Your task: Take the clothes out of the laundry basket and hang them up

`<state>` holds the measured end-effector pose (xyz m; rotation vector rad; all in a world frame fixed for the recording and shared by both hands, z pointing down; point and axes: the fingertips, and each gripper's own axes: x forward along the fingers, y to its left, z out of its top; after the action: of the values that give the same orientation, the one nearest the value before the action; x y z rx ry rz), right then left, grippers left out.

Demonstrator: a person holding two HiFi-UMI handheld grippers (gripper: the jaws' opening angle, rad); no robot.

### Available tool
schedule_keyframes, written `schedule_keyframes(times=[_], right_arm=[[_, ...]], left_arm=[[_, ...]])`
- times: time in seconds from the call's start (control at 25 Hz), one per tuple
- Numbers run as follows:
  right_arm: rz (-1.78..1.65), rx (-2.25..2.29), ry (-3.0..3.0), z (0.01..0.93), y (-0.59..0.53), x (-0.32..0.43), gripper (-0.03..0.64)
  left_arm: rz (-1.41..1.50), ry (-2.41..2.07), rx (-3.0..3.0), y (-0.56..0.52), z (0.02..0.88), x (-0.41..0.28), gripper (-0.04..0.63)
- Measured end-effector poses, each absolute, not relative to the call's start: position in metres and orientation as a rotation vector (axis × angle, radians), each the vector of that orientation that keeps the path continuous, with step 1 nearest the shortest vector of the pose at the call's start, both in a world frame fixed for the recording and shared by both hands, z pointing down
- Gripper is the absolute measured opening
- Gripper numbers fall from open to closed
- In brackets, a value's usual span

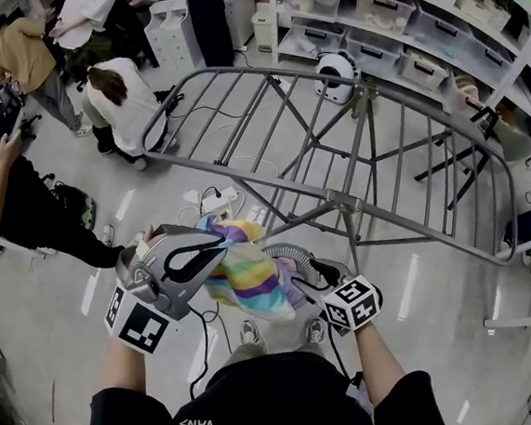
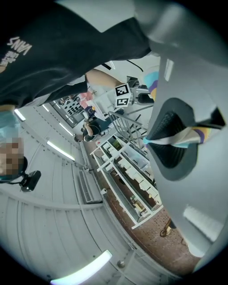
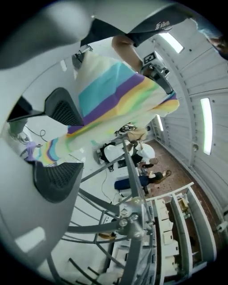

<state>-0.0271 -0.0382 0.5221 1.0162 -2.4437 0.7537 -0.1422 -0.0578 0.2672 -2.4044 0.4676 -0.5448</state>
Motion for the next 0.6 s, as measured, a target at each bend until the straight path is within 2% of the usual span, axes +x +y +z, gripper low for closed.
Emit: schedule_keyframes(times=[0.28,0.6], right_arm=[[0.748,0.923,-2.708,0.47,-0.067,-0.057,0.261],[0.748,0.796,-2.839,0.45,-0.089,-0.091,0.259]], left_arm=[[-0.469,0.42,-2.392,-0.038,0.237,-0.14,0.018],[-0.475,0.415,-2.41,-0.033,0.227,-0.148,0.018]])
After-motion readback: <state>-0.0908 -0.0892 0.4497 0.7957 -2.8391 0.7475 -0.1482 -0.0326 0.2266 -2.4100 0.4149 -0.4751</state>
